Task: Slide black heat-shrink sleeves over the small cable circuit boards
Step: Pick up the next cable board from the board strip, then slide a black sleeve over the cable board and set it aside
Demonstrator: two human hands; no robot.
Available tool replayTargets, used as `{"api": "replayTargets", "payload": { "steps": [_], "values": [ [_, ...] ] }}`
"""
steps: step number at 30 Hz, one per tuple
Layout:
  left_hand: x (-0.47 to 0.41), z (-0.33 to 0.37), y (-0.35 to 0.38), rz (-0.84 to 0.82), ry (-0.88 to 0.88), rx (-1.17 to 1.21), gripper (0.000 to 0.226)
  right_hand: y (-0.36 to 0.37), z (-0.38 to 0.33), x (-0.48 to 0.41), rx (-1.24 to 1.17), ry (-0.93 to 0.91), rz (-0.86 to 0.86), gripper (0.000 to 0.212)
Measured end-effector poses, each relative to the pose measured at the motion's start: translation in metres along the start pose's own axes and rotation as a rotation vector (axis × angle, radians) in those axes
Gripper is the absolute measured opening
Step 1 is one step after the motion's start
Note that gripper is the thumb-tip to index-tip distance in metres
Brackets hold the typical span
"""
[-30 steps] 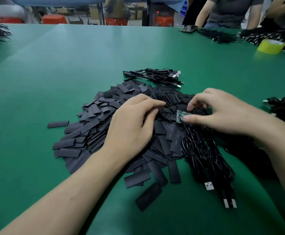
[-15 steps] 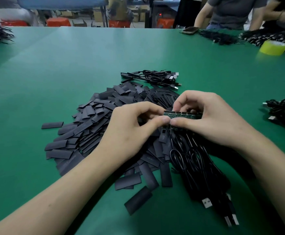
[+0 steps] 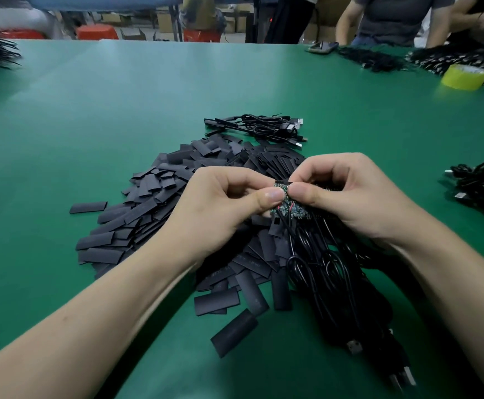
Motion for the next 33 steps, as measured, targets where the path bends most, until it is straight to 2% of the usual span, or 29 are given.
{"api": "replayTargets", "payload": {
  "steps": [8, 12, 15, 19, 22, 24, 25, 27, 29, 30, 33],
  "values": [
    [0.002, 0.003, 0.001, -0.056, -0.065, 0.152, 0.012, 0.004, 0.001, 0.0, -0.151, 0.007, 0.021, 0.01],
    [0.003, 0.006, 0.002, -0.009, -0.027, 0.131, 0.011, -0.003, -0.002, -0.002, -0.088, -0.004, 0.081, 0.01],
    [0.004, 0.008, 0.0, 0.049, 0.037, 0.097, 0.012, -0.025, 0.004, 0.001, 0.146, 0.072, 0.153, 0.011],
    [0.006, 0.011, 0.0, 0.085, 0.135, 0.103, 0.012, -0.055, 0.015, 0.011, 0.706, 0.201, 0.18, 0.008],
    [0.009, 0.013, 0.004, 0.034, 0.165, 0.13, 0.008, -0.07, 0.016, 0.016, 0.888, 0.352, 0.149, 0.01],
    [0.009, 0.014, 0.005, 0.011, 0.171, 0.152, 0.009, -0.074, 0.011, 0.018, 0.962, 0.312, 0.203, 0.016],
    [0.009, 0.014, 0.006, 0.011, 0.173, 0.164, 0.009, -0.073, 0.006, 0.017, 0.928, 0.222, 0.265, 0.022],
    [0.009, 0.014, 0.007, 0.037, 0.181, 0.175, 0.008, -0.059, -0.006, 0.014, 0.618, 0.066, 0.315, 0.037],
    [0.009, 0.014, 0.007, 0.084, 0.197, 0.163, 0.006, -0.032, -0.014, 0.007, 0.245, 0.049, 0.122, 0.05],
    [0.009, 0.013, 0.007, 0.113, 0.205, 0.158, 0.006, -0.018, -0.016, 0.005, 0.139, 0.069, 0.01, 0.055],
    [0.008, 0.012, 0.004, 0.182, 0.208, 0.125, 0.006, 0.006, -0.013, 0.002, -0.001, 0.094, -0.177, 0.052]
  ]
}}
Point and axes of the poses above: each hand's wrist, its own x-axis away from the middle knuckle, its own y-axis out of the palm, z = x × y, the point moved 2 cm from there along -x, towards the middle knuckle, and after that the axes turned 6 degrees about -y, right-handed, at the moved point
